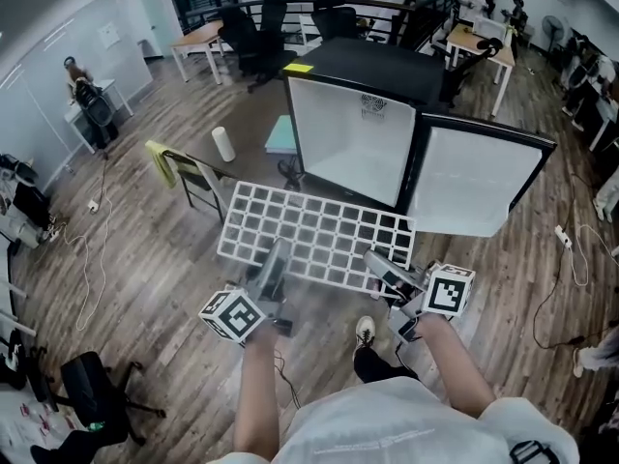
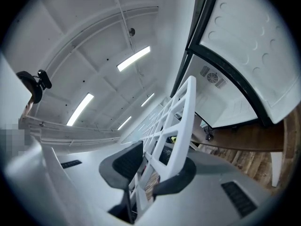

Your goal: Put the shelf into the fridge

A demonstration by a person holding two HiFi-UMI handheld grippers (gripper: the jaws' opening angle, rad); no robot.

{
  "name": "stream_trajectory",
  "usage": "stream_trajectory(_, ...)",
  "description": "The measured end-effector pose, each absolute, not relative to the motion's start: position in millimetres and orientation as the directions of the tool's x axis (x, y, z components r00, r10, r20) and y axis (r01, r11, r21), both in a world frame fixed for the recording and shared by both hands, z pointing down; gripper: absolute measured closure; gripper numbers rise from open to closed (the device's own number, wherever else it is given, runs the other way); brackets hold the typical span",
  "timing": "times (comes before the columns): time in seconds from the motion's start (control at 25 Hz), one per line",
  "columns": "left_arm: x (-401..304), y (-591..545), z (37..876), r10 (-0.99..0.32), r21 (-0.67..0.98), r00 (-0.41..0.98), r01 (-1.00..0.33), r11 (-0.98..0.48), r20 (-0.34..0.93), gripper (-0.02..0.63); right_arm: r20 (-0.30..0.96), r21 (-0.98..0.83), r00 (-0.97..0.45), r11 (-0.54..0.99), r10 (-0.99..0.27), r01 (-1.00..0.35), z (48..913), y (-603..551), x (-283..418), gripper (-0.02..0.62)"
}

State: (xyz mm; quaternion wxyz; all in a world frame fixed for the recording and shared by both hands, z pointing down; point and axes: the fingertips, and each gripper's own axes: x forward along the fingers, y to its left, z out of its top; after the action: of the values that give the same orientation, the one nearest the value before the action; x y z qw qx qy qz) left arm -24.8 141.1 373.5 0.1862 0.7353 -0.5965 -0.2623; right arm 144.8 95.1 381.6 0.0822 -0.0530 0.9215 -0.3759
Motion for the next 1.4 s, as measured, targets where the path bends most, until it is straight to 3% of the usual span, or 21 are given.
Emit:
stream_trajectory(0.4, -64.2, -12.9, 386.1, -0.984, 0.618, 0.147, -0.765, -0.179, -0.103, 0.495, -0.079, -0.743, -0.976, 0.665, -0.201, -0.077, 395.2, -51.8, 107.5, 0.518)
stream_trajectory(0.88, -102.0, -101.1, 432.5, -0.986, 0.665, 0.167, -0.734, -0.135, -0.016, 0.494, -0.013, -0.819, -0.968, 0.558, -0.251, -0.134, 439.0, -134.9, 71.5, 0.518)
stream_trajectory(1.4, -124.4, -159.1, 470.9, -0.927, 0.727, 0.373, -0.647, -0.229, 0.039, 0.494, 0.075, -0.825, -0.894, 0.476, -0.443, -0.305, 465.6, -159.9, 52.1, 0.515)
